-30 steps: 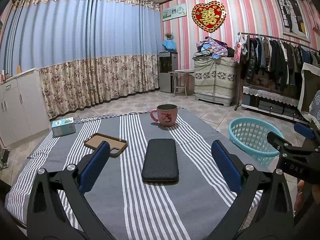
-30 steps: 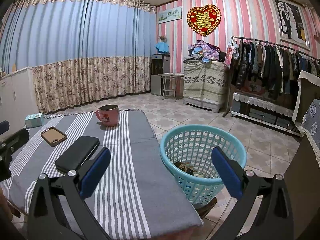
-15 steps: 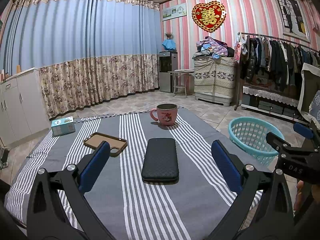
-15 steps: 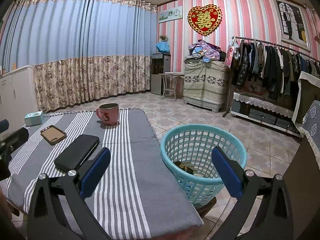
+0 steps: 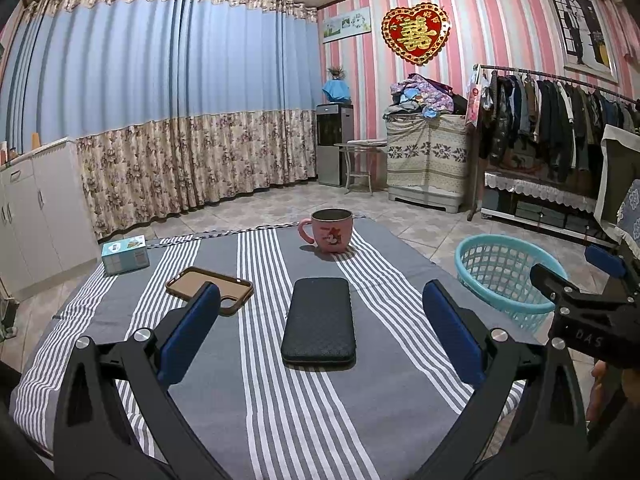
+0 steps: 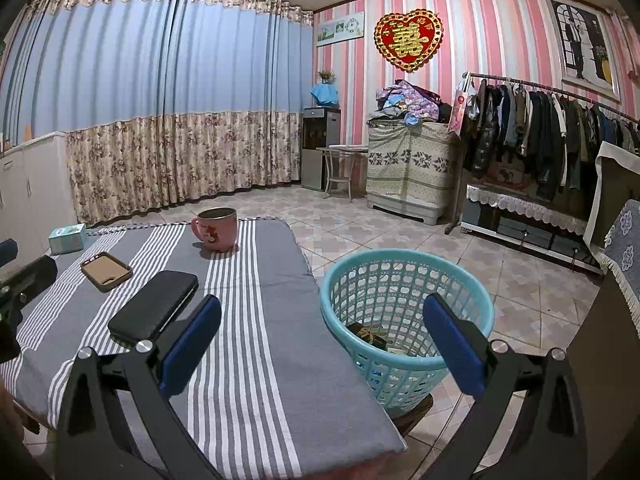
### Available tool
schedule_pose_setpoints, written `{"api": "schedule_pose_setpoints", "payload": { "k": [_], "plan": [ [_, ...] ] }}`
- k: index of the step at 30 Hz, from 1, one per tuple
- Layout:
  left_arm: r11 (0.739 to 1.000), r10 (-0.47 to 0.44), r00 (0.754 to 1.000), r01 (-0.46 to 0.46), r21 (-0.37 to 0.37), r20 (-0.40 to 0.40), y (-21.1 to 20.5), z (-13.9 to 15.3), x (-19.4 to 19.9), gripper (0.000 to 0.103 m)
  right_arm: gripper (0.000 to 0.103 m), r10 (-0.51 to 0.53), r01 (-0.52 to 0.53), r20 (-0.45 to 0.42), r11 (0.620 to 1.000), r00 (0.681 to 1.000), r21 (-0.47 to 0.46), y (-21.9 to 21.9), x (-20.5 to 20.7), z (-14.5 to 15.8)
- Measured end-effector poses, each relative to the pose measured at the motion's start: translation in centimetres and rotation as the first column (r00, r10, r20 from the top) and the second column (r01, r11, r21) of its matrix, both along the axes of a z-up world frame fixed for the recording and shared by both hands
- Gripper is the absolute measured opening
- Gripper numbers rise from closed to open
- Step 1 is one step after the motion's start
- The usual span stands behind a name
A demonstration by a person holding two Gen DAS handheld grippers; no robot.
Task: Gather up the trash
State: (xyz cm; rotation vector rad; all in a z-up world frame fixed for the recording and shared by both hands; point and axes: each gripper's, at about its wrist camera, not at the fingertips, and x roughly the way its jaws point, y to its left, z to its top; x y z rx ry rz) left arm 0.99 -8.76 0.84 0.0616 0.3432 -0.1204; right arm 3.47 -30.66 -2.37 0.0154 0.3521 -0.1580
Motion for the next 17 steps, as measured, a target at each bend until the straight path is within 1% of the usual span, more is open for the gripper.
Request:
{"api": "schedule_pose_setpoints", "payload": {
  "k": [17],
  "plan": [
    [1.0,0.0,1.0,0.0,0.007,0.012,-0.05,0.1,-0.2,0.098,0.099,0.001,-0.001,0.0,1.0,1.0,0.0,0.01,-0.01,-0.01]
  ]
}}
